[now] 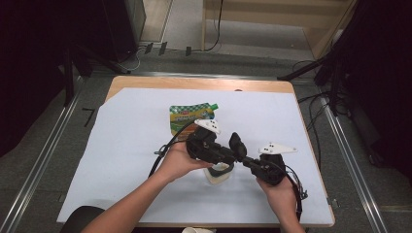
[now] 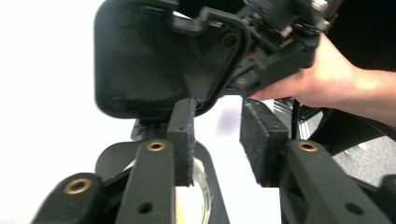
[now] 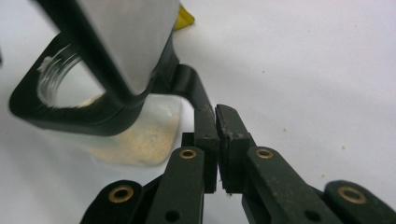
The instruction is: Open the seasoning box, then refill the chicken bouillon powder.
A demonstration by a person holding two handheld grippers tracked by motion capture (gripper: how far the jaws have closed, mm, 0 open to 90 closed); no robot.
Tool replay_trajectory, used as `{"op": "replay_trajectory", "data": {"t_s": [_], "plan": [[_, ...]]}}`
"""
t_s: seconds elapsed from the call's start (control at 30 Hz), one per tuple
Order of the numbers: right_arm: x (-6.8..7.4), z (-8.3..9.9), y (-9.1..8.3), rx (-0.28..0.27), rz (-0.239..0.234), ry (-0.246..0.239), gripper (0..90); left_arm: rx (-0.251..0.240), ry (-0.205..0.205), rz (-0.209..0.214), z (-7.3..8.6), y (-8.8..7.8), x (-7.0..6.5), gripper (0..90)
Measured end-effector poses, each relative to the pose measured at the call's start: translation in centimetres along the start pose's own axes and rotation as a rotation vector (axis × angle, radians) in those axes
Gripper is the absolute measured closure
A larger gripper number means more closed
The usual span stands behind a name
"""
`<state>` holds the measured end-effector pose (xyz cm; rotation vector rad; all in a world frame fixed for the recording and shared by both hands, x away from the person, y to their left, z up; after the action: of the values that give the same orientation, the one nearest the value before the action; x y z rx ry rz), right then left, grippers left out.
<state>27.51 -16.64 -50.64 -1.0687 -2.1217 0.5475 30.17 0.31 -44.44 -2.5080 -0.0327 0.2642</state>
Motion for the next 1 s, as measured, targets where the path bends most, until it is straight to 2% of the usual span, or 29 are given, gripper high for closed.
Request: {"op": "replay_trajectory", "data": {"t_s": [0.07,0.17,0.23,0.43,0.47,0.63,0.83,1.0], "plan": [[0.2,0.3,-0.2,0.005,-0.009,-0.006,86.7,0.005,0.005,-0.025,0.1,-0.5,0.2,61.6],[0.4,0.7,-0.5,0.011,-0.002,-0.017,85.5,0.025,0.001,-0.041,0.4,-1.2,0.4,59.2],[0.7,0.9,-0.7,0.014,-0.001,-0.022,83.6,0.038,-0.009,-0.036,0.8,-1.6,0.5,57.4],[1.1,1.8,-0.5,0.04,-0.035,-0.039,74.1,0.007,-0.044,-0.053,1.6,-3.2,1.2,53.7],[1.2,2.0,-0.5,0.042,-0.056,-0.03,71.8,0.001,-0.047,-0.054,1.7,-3.5,1.3,53.2],[1.5,1.9,-0.5,0.026,-0.083,-0.035,67.6,-0.016,-0.068,-0.065,2.2,-5.0,1.8,51.1],[1.5,1.6,-0.4,0.018,-0.092,-0.045,66.2,-0.017,-0.073,-0.09,2.8,-6.3,2.2,50.8],[1.8,1.6,-0.6,0.021,-0.109,-0.034,63.4,-0.025,-0.075,-0.106,3.0,-7.5,2.6,49.8]]}}
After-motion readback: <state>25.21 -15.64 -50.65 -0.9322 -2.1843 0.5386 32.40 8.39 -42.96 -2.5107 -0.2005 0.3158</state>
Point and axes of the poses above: each handheld gripper's, and its own axes: y roughly forward along the jaws, z roughly out of its underside, x roughly to its left, the point moved 5 cm from there along y, roughly forward along the jaws, and after that the axes turned 14 degrees about y, right-handed, at the moved point
